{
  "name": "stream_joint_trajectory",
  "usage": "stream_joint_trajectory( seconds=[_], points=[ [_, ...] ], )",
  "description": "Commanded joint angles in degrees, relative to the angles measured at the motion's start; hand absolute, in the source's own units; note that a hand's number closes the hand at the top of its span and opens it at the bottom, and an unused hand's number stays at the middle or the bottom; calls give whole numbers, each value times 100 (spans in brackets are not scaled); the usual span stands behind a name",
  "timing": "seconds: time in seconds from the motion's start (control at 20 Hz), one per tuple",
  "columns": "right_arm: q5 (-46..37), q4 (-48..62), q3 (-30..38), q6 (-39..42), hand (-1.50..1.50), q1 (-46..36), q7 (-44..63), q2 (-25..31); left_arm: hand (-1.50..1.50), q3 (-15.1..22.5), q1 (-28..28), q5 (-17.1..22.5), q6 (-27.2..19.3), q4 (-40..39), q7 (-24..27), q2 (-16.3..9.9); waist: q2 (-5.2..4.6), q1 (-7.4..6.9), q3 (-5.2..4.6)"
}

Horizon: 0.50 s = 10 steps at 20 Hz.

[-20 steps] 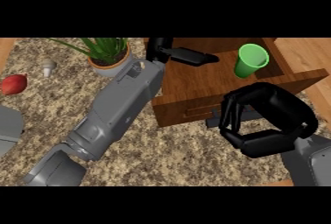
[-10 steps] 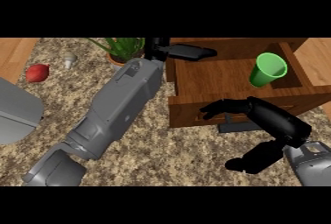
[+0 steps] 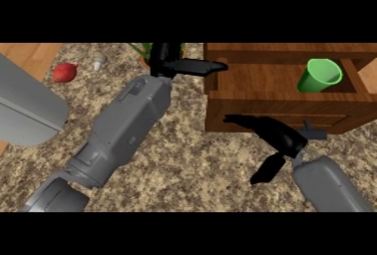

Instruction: Pick up the cup, place it into the drawer and close the drawer

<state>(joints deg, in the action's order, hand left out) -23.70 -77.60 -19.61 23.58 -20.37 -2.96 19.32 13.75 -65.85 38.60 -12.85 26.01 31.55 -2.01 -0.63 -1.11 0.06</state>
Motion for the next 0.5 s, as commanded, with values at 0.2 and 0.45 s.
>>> stream_joint_trajectory(
  seconds=[0.2, 0.45],
  points=[
    [-778, 3078, 120, -916, 150, -1112, -1057, -498, -150, 59, 697, -12, 100, 717, -11, -42, -6, -385, 11],
    [-541, 3976, 817, -1243, 150, -1984, -1802, -335, -150, 30, 922, 53, 335, 1136, -256, -440, -36, -566, 20]
  ],
)
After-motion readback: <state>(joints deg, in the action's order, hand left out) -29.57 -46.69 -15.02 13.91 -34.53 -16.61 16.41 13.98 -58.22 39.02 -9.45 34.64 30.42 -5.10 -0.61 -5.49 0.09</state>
